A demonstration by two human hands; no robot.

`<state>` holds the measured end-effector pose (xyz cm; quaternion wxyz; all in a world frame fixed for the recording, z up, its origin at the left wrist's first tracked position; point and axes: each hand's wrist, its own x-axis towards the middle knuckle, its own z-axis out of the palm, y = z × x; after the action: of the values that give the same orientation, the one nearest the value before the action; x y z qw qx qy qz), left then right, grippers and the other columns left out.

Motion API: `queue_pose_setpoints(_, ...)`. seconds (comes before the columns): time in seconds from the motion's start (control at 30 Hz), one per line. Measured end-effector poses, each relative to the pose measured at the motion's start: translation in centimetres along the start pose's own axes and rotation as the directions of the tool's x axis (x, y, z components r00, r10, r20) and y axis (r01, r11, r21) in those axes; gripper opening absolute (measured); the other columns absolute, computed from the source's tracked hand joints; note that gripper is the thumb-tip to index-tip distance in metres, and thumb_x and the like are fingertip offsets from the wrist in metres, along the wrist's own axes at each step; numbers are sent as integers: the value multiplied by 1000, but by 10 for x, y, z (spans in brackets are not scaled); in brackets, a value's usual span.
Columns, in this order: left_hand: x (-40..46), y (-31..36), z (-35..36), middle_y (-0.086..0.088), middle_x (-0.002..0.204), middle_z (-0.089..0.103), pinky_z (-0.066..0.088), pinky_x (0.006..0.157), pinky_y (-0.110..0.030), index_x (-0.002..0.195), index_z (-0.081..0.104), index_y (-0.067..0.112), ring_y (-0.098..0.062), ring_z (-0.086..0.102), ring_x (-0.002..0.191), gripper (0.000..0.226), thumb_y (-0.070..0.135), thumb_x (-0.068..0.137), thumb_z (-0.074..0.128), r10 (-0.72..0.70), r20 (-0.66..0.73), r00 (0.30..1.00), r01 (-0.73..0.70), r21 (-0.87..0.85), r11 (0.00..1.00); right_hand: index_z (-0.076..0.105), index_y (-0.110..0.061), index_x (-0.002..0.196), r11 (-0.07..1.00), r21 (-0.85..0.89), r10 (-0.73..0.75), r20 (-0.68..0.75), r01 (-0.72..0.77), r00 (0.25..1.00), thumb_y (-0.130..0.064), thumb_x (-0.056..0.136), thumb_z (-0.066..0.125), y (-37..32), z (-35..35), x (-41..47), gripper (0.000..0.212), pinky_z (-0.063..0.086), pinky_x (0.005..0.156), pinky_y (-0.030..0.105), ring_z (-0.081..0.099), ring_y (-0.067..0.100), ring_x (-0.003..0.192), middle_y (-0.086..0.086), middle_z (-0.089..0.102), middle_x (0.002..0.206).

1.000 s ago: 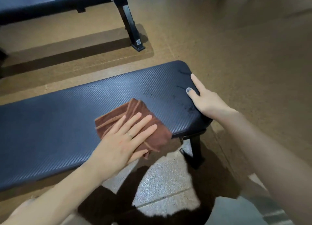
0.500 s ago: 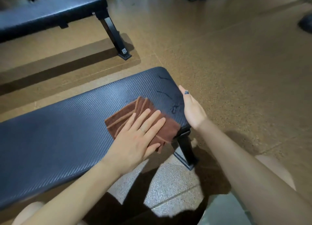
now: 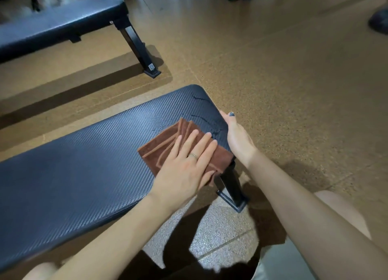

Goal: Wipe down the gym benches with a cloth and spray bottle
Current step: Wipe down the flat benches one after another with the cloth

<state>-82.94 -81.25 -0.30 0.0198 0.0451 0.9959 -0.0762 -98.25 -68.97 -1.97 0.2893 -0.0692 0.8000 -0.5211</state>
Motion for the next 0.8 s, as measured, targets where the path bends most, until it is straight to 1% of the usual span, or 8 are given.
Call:
queue_pose_setpoints(0.13,-29,-16,2,-5,172,13,23,125,-54,165,16,21,-29,10,159,67,51,107,32,52,7,999,-52,-32,998,40,-52,150,1000,-21,20,5,-20,1000,-55,106,8,-2,-1,-4,55,27,122,46,40,20,145,-9,42,159)
queue_pose_setpoints(0.3,-92,-51,14,-5,171,18,31,120,-56,164,23,21,-30,18,158,68,48,103,38,46,11,999,-46,-5,999,39,-51,151,999,-16,35,0,-35,999,-56,106,9,-2,-2,-3,54,23,124,48,37,19,147,-10,39,161)
queue_pose_setpoints(0.47,-34,-27,3,-5,170,22,26,123,-57,163,24,18,-32,17,158,67,52,106,33,76,-4,997,-76,-45,996,45,-56,144,998,55,1,15,-2,1000,-66,96,10,4,1,3,60,33,119,49,47,19,139,-10,50,153)
queue_pose_setpoints(0.53,-1,-19,1,-4,171,21,21,125,-56,163,23,18,-31,13,158,67,53,106,32,142,4,990,-141,-77,987,51,-48,144,984,174,39,10,-40,999,-67,98,12,1,0,5,64,41,114,43,55,19,132,-5,56,148)
queue_pose_setpoints(0.6,25,-18,0,-3,170,23,18,126,-56,163,25,19,-30,12,159,67,54,106,32,195,4,981,-193,-129,973,50,-37,148,932,342,94,87,-118,992,-61,106,13,2,-8,2,61,51,100,37,61,17,123,-1,60,142)
queue_pose_setpoints(0.63,34,-18,0,-2,171,22,17,126,-55,163,24,21,-28,11,159,67,55,105,32,213,8,977,-209,-155,966,47,-36,151,905,396,110,131,-154,985,-62,106,14,2,-14,-2,61,52,99,41,60,20,125,3,59,144)
queue_pose_setpoints(0.7,47,-18,-1,1,172,17,13,127,-55,163,22,24,-26,7,160,67,56,105,32,229,19,973,-221,-202,954,42,-36,153,871,453,132,161,-192,978,-64,104,16,3,-24,-7,62,42,112,55,51,30,137,11,52,152)
queue_pose_setpoints(0.8,47,-18,-7,5,173,6,7,128,-53,164,16,30,-21,-2,160,67,58,106,34,216,11,976,-208,-221,953,46,-30,151,925,376,118,-146,-55,982,-54,106,23,-4,-27,-17,55,32,118,47,49,23,138,4,55,146)
